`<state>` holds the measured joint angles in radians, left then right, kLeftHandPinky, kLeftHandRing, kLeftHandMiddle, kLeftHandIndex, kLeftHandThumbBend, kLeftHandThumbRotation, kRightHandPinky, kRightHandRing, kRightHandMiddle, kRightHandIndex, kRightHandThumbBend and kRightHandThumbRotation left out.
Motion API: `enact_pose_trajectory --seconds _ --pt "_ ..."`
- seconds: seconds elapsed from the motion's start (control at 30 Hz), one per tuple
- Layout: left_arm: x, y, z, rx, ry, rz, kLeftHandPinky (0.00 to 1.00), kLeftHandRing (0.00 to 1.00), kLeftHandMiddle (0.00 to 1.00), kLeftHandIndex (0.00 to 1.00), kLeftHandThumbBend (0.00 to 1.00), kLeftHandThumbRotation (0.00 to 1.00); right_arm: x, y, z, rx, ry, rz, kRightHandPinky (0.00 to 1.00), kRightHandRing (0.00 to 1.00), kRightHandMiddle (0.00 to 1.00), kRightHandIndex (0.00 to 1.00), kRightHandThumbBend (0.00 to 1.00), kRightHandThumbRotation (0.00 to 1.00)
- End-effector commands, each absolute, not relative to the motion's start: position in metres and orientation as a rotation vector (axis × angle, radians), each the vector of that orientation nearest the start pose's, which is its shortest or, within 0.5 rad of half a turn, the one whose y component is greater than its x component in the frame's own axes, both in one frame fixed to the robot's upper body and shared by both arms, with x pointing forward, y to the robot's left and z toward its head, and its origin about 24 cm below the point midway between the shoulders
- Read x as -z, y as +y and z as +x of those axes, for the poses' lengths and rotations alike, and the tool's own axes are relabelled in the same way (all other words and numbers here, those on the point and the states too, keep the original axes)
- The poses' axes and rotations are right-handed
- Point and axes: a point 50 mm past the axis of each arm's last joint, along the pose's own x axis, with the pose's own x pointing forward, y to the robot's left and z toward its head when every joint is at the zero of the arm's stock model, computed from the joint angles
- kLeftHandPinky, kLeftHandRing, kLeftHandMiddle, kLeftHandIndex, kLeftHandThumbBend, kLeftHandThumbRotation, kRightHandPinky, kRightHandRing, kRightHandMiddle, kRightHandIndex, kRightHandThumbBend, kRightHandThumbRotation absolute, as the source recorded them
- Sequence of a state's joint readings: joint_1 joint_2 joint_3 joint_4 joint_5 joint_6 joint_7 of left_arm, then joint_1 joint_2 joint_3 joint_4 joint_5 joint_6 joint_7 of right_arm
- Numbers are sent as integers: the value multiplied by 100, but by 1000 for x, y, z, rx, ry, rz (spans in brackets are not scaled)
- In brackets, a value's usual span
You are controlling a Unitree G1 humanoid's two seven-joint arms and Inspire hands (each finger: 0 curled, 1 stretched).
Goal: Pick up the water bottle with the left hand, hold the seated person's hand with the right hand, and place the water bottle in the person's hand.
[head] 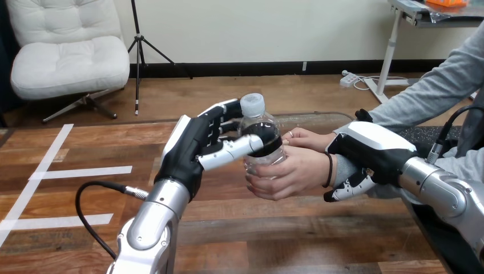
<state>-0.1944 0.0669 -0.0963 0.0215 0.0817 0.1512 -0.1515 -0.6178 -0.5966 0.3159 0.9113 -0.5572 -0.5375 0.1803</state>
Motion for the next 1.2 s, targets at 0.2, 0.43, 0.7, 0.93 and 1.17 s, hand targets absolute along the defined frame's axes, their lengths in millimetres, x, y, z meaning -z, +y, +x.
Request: enact_pose_trajectory --seconds 0.2,0.43,0.7,0.93,1.17 --pt "-91 131 289 237 -90 147 90 94 92 89 100 73 -96 -212 356 -485 -163 -1167 16 20 26 27 62 0" --pt "-91 141 289 212 -110 141 96 96 95 91 100 81 -96 -212 356 -485 -158 -1172 16 20 26 27 61 0" --pt "-92 150 287 197 -119 126 99 99 98 94 96 89 -96 -214 355 -482 -157 -1171 16 20 26 27 61 0" --pt "-93 160 284 189 -129 100 100 100 100 97 90 95 -97 -214 355 -478 -157 -1174 17 21 27 27 61 0" --pt "-92 171 280 181 -132 70 100 100 100 99 83 99 -97 -215 355 -477 -157 -1177 19 23 28 29 62 0"
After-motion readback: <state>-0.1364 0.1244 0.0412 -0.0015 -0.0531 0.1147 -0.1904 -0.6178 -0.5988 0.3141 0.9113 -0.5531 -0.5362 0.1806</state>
